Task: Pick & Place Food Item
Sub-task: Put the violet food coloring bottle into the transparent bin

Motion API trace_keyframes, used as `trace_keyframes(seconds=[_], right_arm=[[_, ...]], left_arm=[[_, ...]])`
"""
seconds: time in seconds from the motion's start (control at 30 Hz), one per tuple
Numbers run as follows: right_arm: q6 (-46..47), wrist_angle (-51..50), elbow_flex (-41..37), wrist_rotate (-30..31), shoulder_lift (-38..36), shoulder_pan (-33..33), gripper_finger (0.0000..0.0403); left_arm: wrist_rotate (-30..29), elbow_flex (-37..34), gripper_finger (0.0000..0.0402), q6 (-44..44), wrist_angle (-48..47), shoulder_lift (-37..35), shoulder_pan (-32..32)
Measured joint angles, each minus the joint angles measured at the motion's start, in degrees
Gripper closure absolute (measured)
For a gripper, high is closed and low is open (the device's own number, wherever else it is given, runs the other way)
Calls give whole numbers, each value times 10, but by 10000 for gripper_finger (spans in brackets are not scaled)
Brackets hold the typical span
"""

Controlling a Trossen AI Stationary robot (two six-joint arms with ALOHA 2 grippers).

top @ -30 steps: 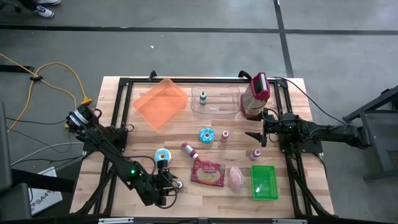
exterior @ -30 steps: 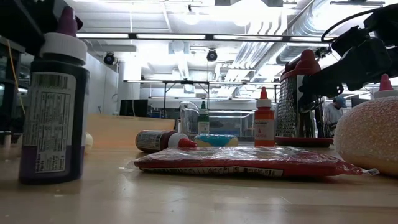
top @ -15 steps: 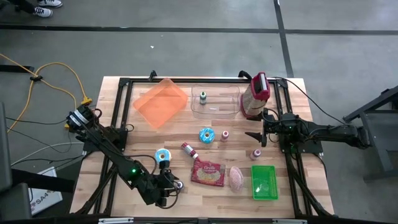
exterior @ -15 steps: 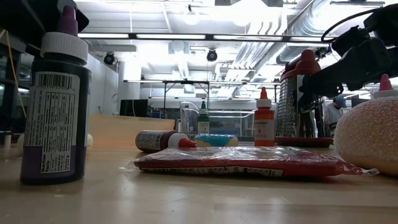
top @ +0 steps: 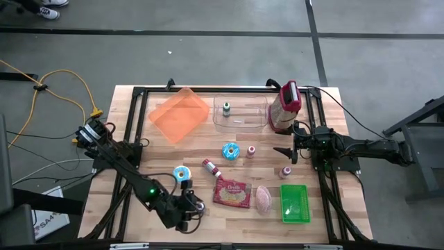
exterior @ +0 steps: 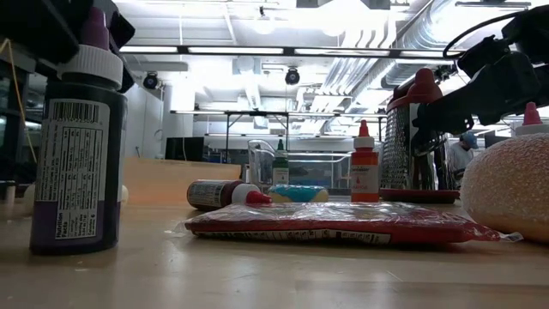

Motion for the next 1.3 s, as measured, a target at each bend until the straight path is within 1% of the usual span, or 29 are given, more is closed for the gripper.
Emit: trace_keyframes(seconds=[0.13, 0.27, 0.33, 0.5, 0.6, 0.8, 1.13, 1.3], right_arm=[[0, 0, 0, 0, 0, 0, 50], [0, 0, 0, 0, 0, 0, 50], [0, 0, 0, 0, 0, 0, 50], [0, 0, 0, 0, 0, 0, 50], [0, 0, 0, 0, 0, 0, 50], [0, 0, 0, 0, 0, 0, 50], [0, 0, 0, 0, 0, 0, 50], [0, 0, 0, 0, 0, 0, 50]], left_arm=[[18, 0, 208, 0, 0, 0, 8], [22, 0, 217, 0, 0, 0, 11], [22, 0, 230, 0, 0, 0, 11], [22, 0, 275, 0, -2, 0, 10], [22, 0, 290, 0, -2, 0, 10], [22, 0, 282, 0, -3, 0, 10], [22, 0, 284, 0, -4, 0, 10], [22, -2, 285, 0, -9, -23, 13]])
